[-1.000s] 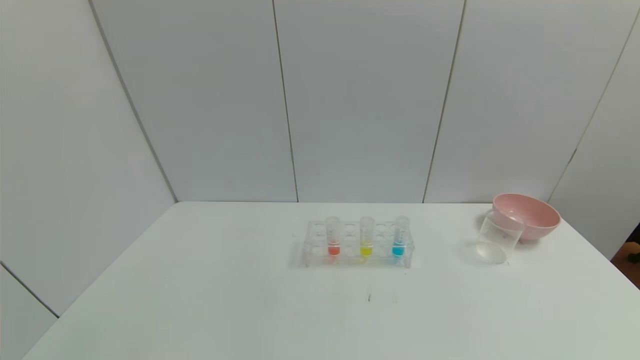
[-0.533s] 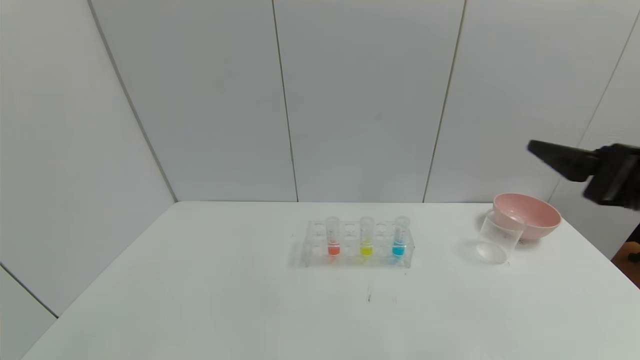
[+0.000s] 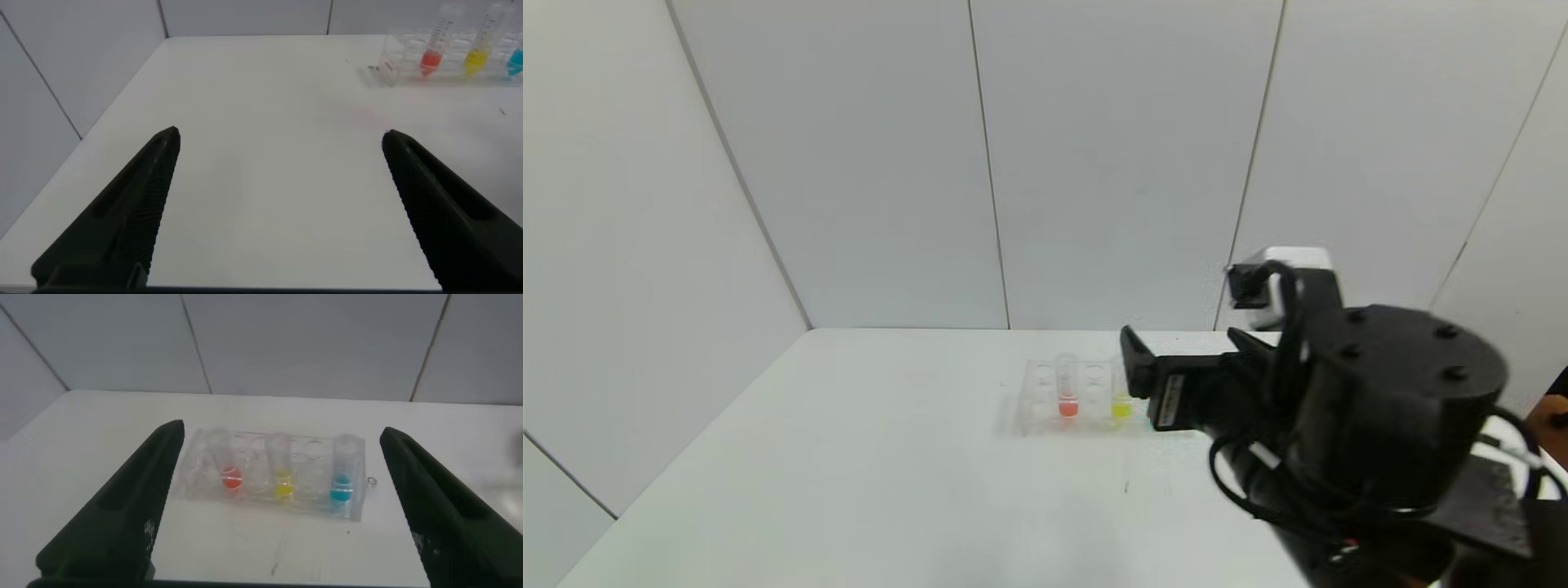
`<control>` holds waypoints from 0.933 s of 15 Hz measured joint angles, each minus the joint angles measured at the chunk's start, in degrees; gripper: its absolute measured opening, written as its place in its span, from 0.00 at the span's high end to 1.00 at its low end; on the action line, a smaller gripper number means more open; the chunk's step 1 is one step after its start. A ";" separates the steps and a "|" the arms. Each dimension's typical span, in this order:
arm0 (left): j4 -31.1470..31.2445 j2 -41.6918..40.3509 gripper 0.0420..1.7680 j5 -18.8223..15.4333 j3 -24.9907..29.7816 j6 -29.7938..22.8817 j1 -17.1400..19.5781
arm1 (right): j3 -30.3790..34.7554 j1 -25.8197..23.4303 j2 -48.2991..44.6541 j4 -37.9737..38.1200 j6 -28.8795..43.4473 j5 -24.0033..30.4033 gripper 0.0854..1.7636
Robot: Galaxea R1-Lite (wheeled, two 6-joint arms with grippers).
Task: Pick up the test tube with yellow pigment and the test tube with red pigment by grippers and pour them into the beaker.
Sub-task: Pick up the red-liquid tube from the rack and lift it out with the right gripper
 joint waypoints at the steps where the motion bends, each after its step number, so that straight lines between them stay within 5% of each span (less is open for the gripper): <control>1: 0.00 0.00 0.00 0.00 0.00 0.00 0.00 | -1.05 1.46 3.91 -3.77 0.01 -1.82 0.03; 4: 0.02 0.00 0.00 0.00 0.00 0.00 0.00 | -5.39 3.95 13.75 -10.34 -0.07 -4.88 0.03; 14: 0.00 0.00 0.00 0.00 0.00 0.00 0.00 | -20.68 1.35 32.09 -10.84 -0.02 -1.65 0.03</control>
